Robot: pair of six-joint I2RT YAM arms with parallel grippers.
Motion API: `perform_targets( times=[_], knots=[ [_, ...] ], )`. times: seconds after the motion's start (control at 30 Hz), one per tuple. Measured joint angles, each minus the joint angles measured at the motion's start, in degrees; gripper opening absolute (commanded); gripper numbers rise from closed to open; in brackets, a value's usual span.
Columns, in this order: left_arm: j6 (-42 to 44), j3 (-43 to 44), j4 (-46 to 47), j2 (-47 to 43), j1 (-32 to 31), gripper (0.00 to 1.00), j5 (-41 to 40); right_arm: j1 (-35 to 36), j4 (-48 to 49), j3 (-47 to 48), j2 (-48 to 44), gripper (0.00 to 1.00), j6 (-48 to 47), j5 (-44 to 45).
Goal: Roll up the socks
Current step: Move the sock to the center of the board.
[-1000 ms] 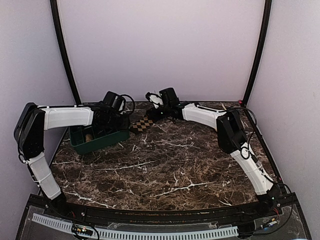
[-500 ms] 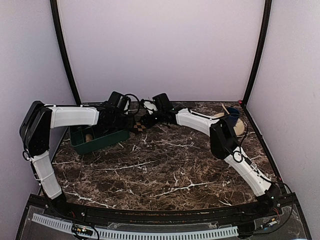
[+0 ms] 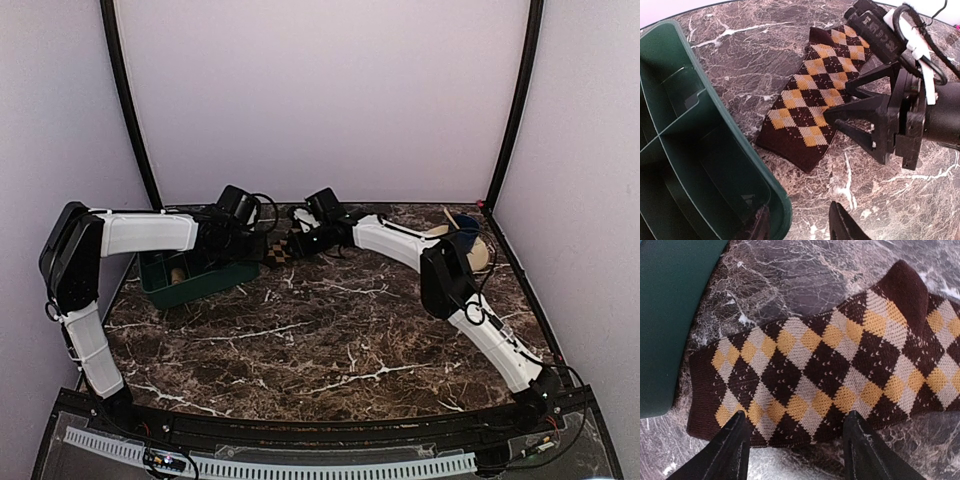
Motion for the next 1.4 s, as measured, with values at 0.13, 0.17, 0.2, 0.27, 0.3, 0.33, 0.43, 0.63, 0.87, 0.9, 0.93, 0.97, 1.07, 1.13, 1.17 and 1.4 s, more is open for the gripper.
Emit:
perform_targets(
  times=[0.13,0.17,0.2,0.27,0.3,0.33,0.43,0.63,0.87,0.9,0.93,0.97,1.07,1.13,1.17,1.4],
  knots=[
    [-0.1,0.0,-0.9,0.0,0.0,0.45,0.0,-0.3,-1.8,0.6,0.0,0.51,2.3,-0.3],
    [-0.1,0.0,-1.1,0.0,0.0,0.45,0.0,-0.4,-2.5,0.8,0.0,0.49,2.8,-0.3],
    [-0.1,0.0,-1.2,0.0,0.0,0.45,0.0,-0.5,-2.6,0.8,0.0,0.47,2.8,-0.3],
    [-0.1,0.0,-1.2,0.1,0.0,0.45,0.0,-0.5,-3.4,0.8,0.0,0.45,3.0,0.4],
    [-0.1,0.0,-1.3,0.3,0.0,0.45,0.0,-0.5,-3.9,0.8,-0.1,0.44,2.8,0.9],
    [-0.1,0.1,-1.3,0.5,0.0,0.45,0.0,-0.5,-4.4,0.8,-0.2,0.43,2.5,1.4],
    [-0.1,0.8,-1.5,1.4,0.0,0.45,0.0,0.0,-6.4,0.5,-0.8,0.42,1.4,3.5],
    [-0.1,1.1,-1.7,1.7,0.0,0.45,0.0,0.9,-9.5,-5.3,-4.7,0.36,-0.4,7.1],
    [1.3,1.1,-1.6,1.9,0.1,0.43,1.3,2.3,-7.6,-25.3,-16.6,0.35,-0.7,8.8],
    [1.9,1.1,-1.6,2.0,0.1,0.43,1.6,2.8,-6.9,-28.9,-18.8,0.35,-0.5,8.8],
    [2.4,1.1,-1.6,2.0,0.2,0.43,1.9,3.2,-6.2,-32.0,-20.7,0.36,-0.2,8.8],
    [2.8,1.1,-1.6,2.0,0.2,0.43,2.1,3.8,-5.2,-35.3,-22.6,0.36,0.2,8.7],
    [4.0,0.6,-0.9,1.9,-0.1,0.43,2.7,5.8,-2.5,-44.6,-28.0,0.36,1.2,7.7],
    [4.2,-0.7,0.5,1.4,-0.3,0.43,2.8,7.3,-0.7,-50.6,-31.7,0.36,2.1,7.0],
    [4.2,-1.4,1.1,1.0,-0.4,0.43,2.9,8.2,0.4,-53.9,-33.7,0.37,2.6,6.4],
    [2.9,-9.6,3.5,-5.7,-2.0,0.43,5.4,17.0,6.9,-75.0,-47.2,0.38,7.5,3.7]
  ],
)
